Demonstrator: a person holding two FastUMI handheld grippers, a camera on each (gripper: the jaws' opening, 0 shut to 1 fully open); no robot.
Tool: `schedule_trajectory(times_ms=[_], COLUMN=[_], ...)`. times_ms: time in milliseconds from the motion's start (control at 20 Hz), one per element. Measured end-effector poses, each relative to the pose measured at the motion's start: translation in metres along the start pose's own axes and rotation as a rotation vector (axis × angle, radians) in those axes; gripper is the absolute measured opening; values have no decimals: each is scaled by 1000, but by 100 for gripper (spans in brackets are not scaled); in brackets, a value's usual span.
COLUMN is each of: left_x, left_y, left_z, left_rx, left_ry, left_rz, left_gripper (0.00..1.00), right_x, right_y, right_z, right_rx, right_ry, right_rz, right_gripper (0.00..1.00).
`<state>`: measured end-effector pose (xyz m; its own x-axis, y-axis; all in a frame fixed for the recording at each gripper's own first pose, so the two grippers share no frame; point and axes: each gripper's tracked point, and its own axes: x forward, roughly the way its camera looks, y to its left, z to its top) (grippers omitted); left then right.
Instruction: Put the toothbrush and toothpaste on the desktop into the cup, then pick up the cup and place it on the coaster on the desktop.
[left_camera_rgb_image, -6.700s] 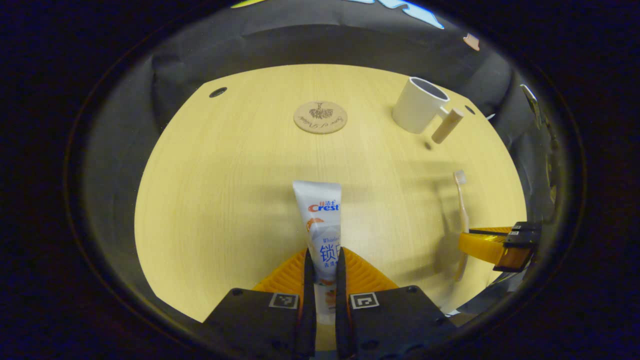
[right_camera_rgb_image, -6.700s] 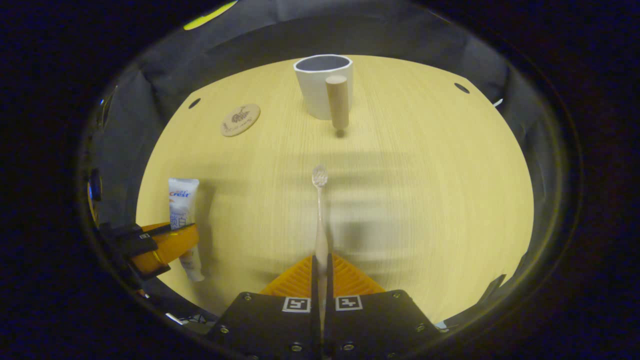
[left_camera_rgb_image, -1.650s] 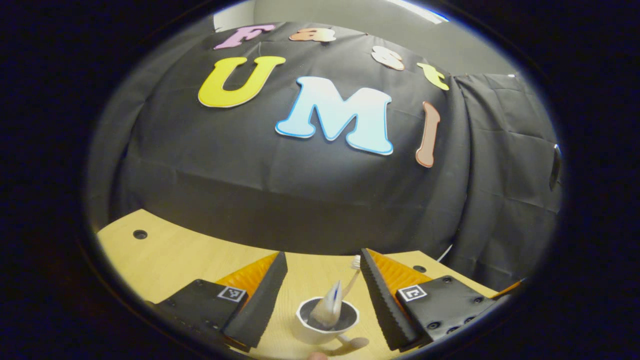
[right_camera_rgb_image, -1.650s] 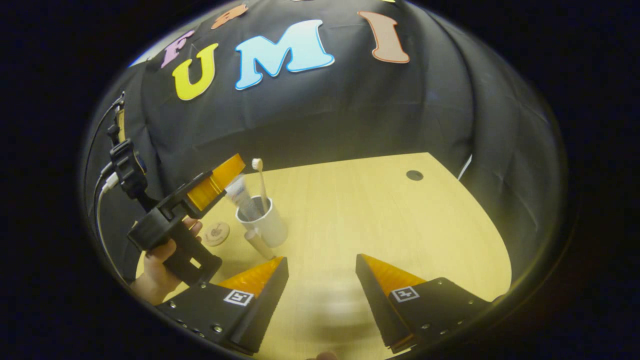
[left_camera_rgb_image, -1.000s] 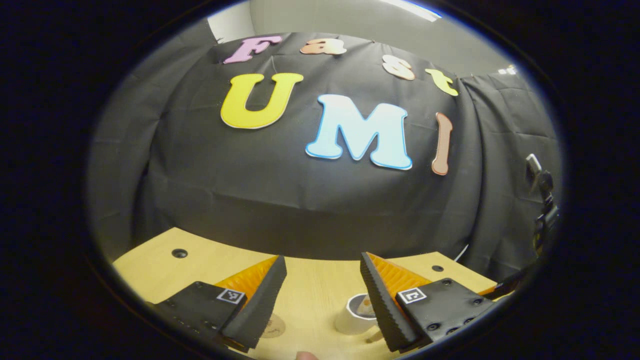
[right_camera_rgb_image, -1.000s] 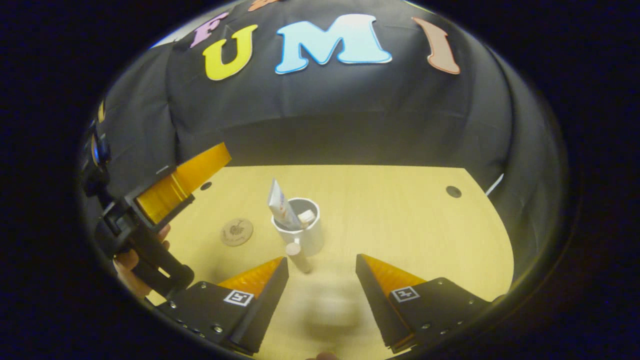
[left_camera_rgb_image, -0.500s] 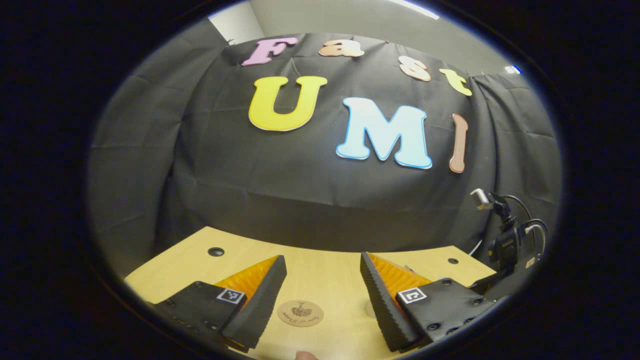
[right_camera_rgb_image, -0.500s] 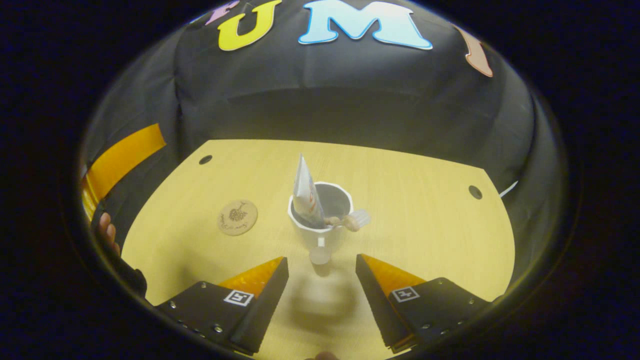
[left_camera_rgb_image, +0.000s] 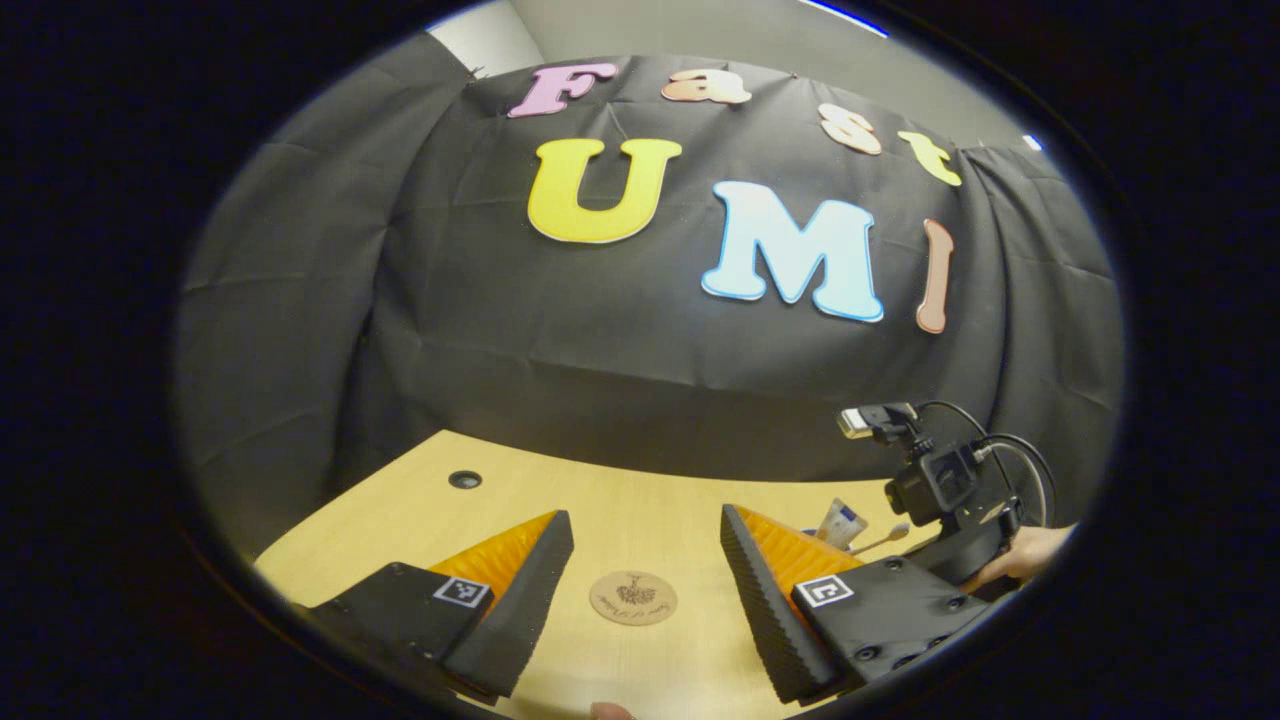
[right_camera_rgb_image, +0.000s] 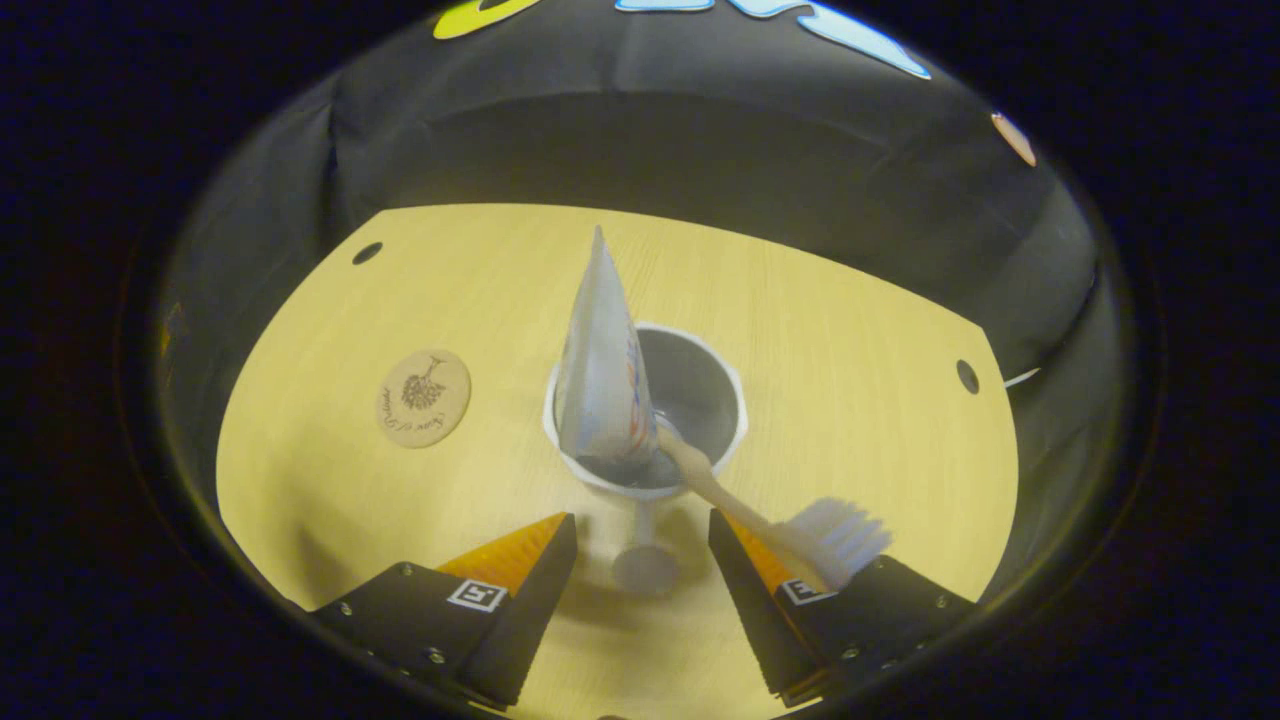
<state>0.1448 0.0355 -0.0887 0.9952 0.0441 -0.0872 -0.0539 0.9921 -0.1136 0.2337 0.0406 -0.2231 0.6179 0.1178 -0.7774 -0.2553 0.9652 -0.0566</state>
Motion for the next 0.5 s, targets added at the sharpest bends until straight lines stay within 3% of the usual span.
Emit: schedule_trajectory(times_ms=[350,500], left_x=[-5,-8], left_y=[13,23], left_z=[-12,-16], left_rx=[-17,-30], left_ry=[30,39], left_rz=[22,41], left_gripper=[95,95], right_x=[18,20], right_y=[1,0], right_z=[1,4], right_rx=[-54,-47], right_ry=[71,73], right_rz=[-19,-29], right_gripper=[81,59])
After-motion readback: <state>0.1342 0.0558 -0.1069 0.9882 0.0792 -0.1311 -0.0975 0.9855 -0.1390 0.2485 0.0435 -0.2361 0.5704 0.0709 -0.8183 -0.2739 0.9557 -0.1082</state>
